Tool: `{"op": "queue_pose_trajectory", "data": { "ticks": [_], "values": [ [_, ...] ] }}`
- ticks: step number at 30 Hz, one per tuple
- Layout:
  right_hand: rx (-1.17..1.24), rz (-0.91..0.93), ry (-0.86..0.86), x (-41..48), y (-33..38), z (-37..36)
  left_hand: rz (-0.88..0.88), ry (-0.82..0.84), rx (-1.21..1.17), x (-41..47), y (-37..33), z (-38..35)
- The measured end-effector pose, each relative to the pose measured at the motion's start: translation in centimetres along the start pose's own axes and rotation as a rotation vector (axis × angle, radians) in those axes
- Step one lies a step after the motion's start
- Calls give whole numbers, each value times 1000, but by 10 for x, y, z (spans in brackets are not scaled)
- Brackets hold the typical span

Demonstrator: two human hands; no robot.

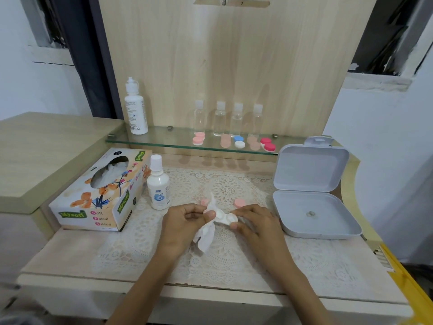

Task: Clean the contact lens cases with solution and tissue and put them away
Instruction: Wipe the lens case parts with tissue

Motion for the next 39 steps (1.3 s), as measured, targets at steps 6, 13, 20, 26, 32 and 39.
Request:
{"op": "queue_pose_trajectory", "data": {
  "ticks": [6,13,20,26,32,39],
  "values": [
    [-67,8,-11,-1,4,-1,-129,-84,-144,-16,-10,10],
    [137,4,-132,-2,11,14,-268,8,-127,-29,-25,-1],
    [853,-82,-108,-3,20,-7,-294,156,-83,-37,-28,-16],
    [636,-88,-288,4,9,33,-399,-10,181,-33,-29,-12],
    [-90,-47,67,9,5,31,-472,-135,637,-20,-17,-27],
    [-222,48,-44,11,16,24,-487,-148,650,-20,-18,-29]
  ]
}}
Point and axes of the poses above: each hand's wrist, its own x-axis towards the middle knuckle, its own z-axis out of the back of the hand, y = z × x, the point moved 10 cm from there along x, towards the middle knuckle, and after that the axes turned 15 degrees about z, right-handed, at the moved point
